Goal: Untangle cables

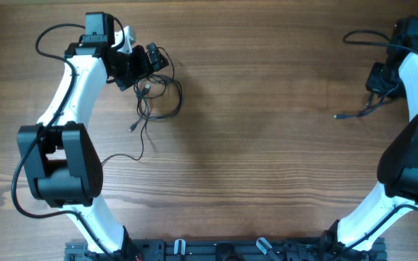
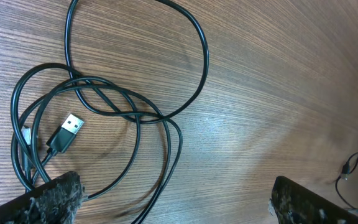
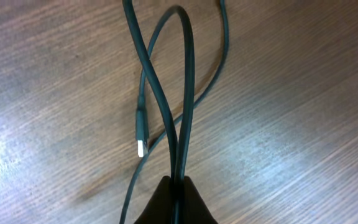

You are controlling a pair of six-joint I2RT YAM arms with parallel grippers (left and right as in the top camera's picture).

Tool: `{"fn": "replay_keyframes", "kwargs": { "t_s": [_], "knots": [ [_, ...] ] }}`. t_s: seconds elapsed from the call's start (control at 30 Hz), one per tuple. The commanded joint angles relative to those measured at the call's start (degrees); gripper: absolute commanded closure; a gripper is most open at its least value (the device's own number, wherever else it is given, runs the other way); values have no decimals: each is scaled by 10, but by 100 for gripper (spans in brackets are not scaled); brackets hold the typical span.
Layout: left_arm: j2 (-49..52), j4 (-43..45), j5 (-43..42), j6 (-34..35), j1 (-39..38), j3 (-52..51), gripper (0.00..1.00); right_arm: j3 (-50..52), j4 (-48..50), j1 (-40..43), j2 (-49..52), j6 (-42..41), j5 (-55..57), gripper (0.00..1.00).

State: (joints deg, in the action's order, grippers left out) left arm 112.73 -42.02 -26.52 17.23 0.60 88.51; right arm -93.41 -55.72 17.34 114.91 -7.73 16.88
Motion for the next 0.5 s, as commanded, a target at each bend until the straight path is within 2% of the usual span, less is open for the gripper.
{"fn": "replay_keyframes", "kwargs": {
  "t_s": [0.0, 0.23, 0.47],
  "knots": [
    [5, 0, -9, -1, 3, 5, 0, 3, 22, 0, 19, -17, -6, 96],
    [5, 0, -9, -1, 3, 5, 0, 5, 56, 0, 21, -85, -7, 94],
    [5, 0, -9, -1, 3, 5, 0, 5, 61, 0, 21, -90, -7, 91]
  ]
}}
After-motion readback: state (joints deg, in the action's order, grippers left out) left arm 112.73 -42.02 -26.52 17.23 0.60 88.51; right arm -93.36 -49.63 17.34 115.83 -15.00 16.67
